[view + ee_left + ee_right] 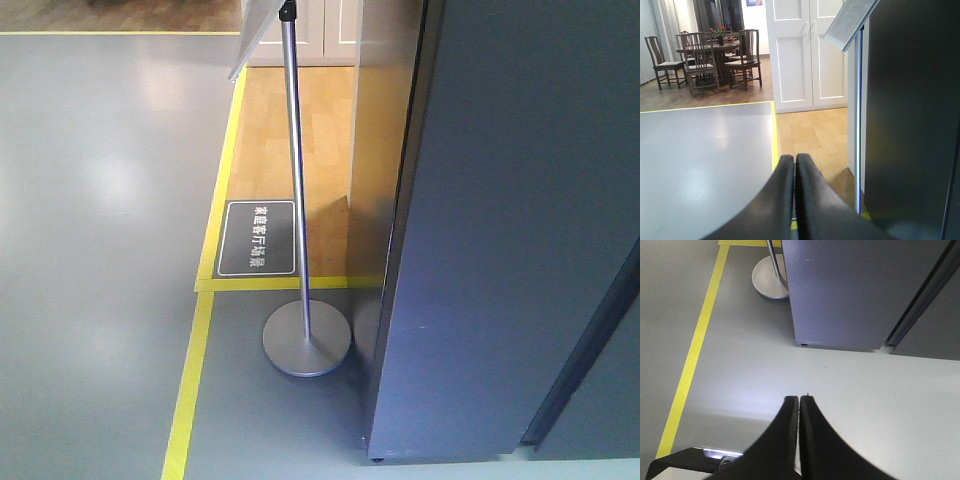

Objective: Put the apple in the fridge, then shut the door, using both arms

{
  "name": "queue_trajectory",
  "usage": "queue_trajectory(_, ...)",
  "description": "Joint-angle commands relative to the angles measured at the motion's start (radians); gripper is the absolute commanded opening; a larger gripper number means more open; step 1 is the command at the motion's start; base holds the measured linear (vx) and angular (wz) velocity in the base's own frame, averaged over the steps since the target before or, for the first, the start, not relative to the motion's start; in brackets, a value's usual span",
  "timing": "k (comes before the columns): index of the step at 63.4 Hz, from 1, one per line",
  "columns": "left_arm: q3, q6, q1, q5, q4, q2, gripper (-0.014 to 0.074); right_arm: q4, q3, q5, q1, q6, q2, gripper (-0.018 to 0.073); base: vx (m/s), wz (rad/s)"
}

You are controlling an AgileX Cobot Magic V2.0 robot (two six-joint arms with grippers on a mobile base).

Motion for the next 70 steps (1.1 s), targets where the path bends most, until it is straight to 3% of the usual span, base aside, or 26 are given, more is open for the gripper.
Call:
queue_trajectory(1, 0.029, -0.016, -0.001, -0.085, 0.002, -0.016, -0.0006, 0.004, -0.024, -0.052, 0.001, -0.006, 0.011, -0.0003, 0.00, 0.00)
queue_trajectory(64, 0.021, -0.016, -0.002, -0.079, 0.002, -0.016, -0.0006, 0.004, -0.024, -0.051, 0.001, -0.006, 0.011, -0.0003, 0.00, 0.00)
queue_trajectory(70, 0.021, -0.016, -0.002, -0.079, 0.002, -0.016, -0.0006, -0.024, -0.024, -0.108, 0.001, -0.033, -0.002, -0.0003, 0.00, 0.00)
